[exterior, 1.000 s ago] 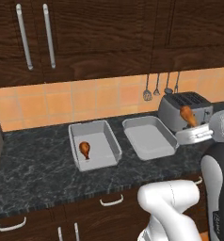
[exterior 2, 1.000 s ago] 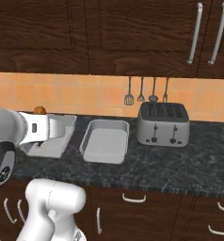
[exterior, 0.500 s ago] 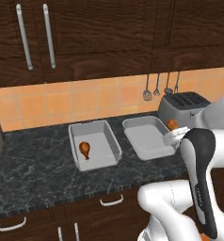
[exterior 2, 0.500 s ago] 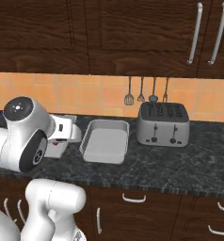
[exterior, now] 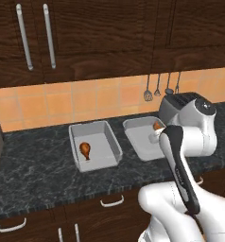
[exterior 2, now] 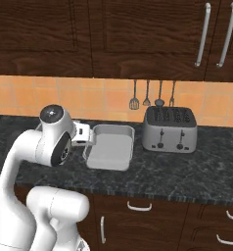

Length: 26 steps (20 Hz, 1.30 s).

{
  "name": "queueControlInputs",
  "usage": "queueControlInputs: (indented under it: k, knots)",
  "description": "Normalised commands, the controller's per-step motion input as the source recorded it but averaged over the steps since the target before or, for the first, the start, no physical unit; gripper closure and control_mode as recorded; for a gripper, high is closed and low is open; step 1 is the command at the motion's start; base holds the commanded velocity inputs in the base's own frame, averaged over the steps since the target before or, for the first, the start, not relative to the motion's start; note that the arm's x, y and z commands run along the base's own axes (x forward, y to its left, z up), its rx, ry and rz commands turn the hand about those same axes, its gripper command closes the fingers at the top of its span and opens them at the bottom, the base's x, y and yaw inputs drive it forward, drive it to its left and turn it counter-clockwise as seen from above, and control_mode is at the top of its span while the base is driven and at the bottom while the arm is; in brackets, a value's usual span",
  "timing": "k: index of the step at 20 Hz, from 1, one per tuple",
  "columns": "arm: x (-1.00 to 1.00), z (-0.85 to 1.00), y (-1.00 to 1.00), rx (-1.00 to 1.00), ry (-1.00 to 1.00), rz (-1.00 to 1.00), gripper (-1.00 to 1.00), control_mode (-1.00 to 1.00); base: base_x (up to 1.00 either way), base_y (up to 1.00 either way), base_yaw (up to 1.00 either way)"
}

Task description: Place one sweet potato and one chicken drumstick in each tupperware on the nearby counter, to pack two identical lunches.

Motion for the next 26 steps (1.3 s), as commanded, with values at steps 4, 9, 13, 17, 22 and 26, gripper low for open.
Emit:
queueControlInputs:
  k: [4, 9, 13, 17, 22, 26]
  knots:
    - [0.86, -0.44, -0.08, 0.0, 0.14, 0.08, 1.0, -1.0, 0.0, 0.0, 0.0]
    - [0.63, -0.32, -0.17, 0.0, 0.05, 0.03, 1.0, -1.0, 0.0, 0.0, 0.0]
    - [0.72, -0.2, -0.03, 0.0, 0.26, 0.0, 1.0, -1.0, 0.0, 0.0, 0.0]
    - [0.58, -0.09, 0.0, 0.0, 0.25, 0.0, 1.0, -1.0, 0.0, 0.0, 0.0]
    - [0.41, -0.36, 0.0, 0.0, -0.08, 0.02, 1.0, -1.0, 0.0, 0.0, 0.0]
    - [0.78, -0.42, 0.0, 0.0, 0.13, 0.0, 1.0, -1.0, 0.0, 0.0, 0.0]
